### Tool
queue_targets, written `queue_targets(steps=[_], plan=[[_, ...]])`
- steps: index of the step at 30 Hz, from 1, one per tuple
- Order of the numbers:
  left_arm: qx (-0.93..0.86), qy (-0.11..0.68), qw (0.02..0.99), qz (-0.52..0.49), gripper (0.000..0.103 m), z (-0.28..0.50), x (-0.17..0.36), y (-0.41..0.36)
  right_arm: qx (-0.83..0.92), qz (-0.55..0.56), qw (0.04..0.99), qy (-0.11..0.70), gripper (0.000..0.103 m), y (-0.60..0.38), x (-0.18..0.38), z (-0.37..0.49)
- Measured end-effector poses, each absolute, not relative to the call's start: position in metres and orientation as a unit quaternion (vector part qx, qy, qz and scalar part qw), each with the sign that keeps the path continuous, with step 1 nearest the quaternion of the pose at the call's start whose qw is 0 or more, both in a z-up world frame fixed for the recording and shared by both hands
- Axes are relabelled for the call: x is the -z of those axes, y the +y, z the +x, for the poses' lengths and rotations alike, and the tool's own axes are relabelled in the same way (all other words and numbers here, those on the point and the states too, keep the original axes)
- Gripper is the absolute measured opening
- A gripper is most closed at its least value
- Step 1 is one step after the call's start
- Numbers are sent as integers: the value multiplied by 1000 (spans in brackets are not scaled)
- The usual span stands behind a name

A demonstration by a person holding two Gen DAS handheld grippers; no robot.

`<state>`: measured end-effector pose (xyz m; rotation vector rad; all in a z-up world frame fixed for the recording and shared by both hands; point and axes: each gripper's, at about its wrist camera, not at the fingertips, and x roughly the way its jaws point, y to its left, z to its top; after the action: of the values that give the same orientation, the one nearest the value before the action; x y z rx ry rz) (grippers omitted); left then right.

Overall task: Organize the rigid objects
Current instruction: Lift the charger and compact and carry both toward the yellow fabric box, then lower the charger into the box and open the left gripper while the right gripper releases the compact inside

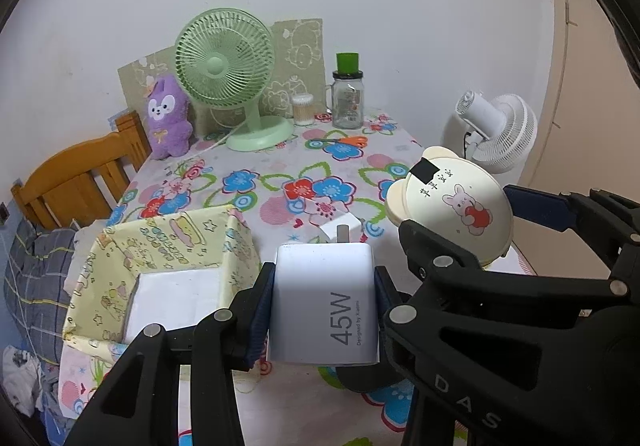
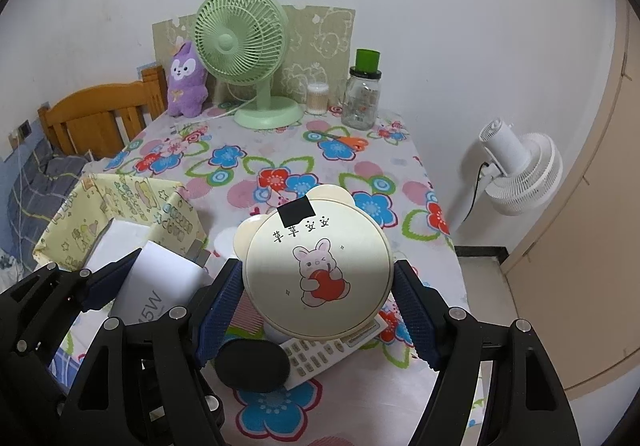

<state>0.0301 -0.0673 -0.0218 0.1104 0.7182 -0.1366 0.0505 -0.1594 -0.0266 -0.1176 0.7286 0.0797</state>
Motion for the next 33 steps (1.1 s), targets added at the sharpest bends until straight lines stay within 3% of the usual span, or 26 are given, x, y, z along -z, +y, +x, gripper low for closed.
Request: queue_targets(steps=[33], plan=[[37, 365, 929, 43, 48, 67, 18, 16, -65, -64, 928, 362, 76, -73, 23, 94]])
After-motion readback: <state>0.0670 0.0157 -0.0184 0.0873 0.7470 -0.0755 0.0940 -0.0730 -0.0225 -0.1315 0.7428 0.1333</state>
